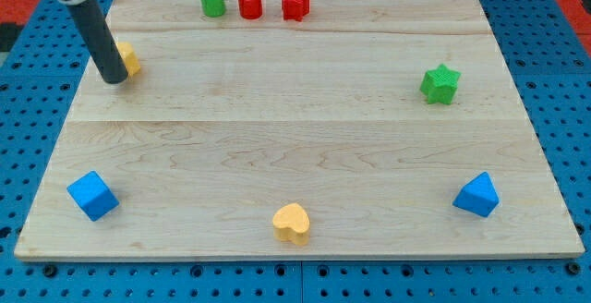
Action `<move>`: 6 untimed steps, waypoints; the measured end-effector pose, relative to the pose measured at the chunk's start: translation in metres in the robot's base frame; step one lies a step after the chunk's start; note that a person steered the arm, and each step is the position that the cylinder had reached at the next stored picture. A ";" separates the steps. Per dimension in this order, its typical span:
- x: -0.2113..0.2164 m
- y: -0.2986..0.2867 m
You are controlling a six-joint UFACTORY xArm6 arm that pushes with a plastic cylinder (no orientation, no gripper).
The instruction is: Move yellow hexagon to the top left
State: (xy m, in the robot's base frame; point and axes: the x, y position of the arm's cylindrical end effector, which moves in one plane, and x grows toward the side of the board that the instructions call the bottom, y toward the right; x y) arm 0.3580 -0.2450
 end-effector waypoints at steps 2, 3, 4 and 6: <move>-0.062 0.005; -0.090 0.005; -0.091 0.000; -0.110 -0.012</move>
